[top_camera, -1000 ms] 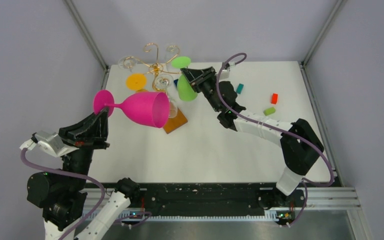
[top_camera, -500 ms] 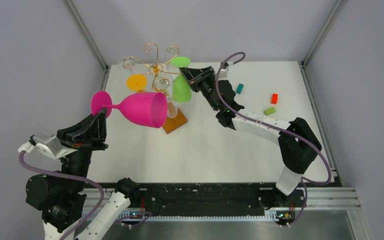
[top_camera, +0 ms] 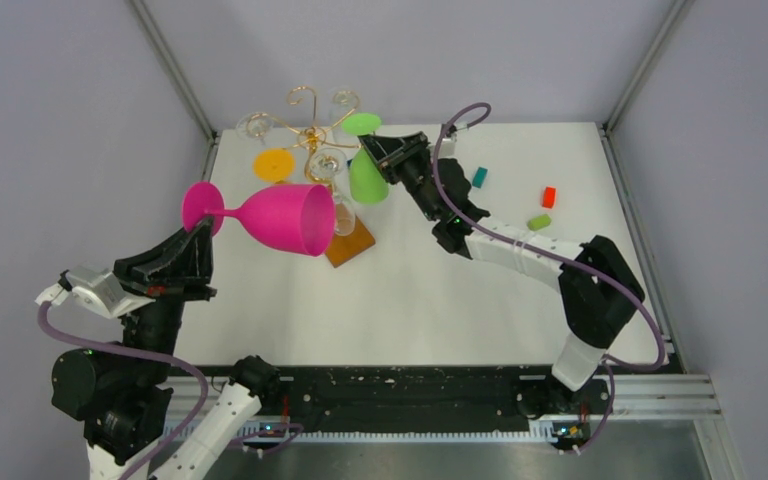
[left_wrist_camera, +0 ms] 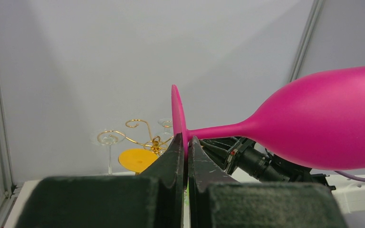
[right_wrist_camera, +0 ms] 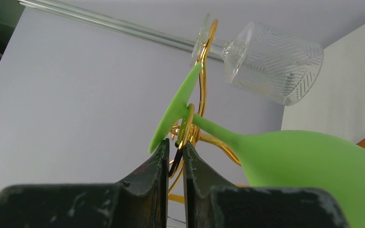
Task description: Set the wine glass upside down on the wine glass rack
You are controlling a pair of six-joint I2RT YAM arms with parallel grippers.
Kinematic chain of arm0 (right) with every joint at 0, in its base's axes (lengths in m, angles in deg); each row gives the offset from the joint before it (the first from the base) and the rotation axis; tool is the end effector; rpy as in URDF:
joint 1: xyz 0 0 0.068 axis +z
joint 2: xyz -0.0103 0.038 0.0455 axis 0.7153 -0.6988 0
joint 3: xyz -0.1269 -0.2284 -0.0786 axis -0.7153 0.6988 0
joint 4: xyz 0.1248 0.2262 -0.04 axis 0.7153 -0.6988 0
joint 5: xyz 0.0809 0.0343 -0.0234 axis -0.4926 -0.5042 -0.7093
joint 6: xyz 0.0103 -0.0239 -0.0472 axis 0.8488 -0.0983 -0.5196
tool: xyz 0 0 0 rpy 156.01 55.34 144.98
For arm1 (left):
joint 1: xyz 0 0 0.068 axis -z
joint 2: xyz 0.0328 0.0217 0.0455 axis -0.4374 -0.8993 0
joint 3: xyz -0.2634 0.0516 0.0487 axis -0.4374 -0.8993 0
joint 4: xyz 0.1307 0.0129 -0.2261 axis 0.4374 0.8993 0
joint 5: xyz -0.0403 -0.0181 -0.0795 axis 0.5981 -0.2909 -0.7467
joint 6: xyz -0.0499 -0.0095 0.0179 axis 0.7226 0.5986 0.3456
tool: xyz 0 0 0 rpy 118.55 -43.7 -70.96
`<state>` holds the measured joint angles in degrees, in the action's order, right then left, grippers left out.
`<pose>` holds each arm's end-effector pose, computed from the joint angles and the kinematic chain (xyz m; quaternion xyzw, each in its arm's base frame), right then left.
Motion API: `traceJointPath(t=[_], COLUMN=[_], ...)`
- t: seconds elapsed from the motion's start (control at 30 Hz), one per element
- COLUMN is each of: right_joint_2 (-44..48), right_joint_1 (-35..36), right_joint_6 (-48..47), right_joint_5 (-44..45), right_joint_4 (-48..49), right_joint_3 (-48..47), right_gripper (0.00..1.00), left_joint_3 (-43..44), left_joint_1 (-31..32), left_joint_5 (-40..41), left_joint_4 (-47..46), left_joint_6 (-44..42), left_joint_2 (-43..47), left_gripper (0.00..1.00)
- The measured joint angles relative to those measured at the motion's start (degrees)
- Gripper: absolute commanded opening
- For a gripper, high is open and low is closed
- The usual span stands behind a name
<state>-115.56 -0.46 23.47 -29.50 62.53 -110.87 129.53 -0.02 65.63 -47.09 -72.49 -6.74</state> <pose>0.2936 0.2843 0.3391 0.2349 0.5789 0.6313 0.4595 -0.0066 0.0079 0.4661 0.0264 0.4894 -0.2212 0.8431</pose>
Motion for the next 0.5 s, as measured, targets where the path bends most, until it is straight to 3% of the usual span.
traceJointPath(t=[0.5], right_joint_2=[2.9], right_joint_1=[0.2], right_joint_6=[-1.1], right_joint_5=[0.0], right_joint_4=[-4.4], right_joint_3=[0.9], right_gripper=[0.0], left_joint_3=[0.0], left_joint_1=[0.0], left_joint_5=[0.0], left_joint_4=[0.0], left_joint_6=[0.0], left_joint_2=[0.0], left_gripper=[0.0])
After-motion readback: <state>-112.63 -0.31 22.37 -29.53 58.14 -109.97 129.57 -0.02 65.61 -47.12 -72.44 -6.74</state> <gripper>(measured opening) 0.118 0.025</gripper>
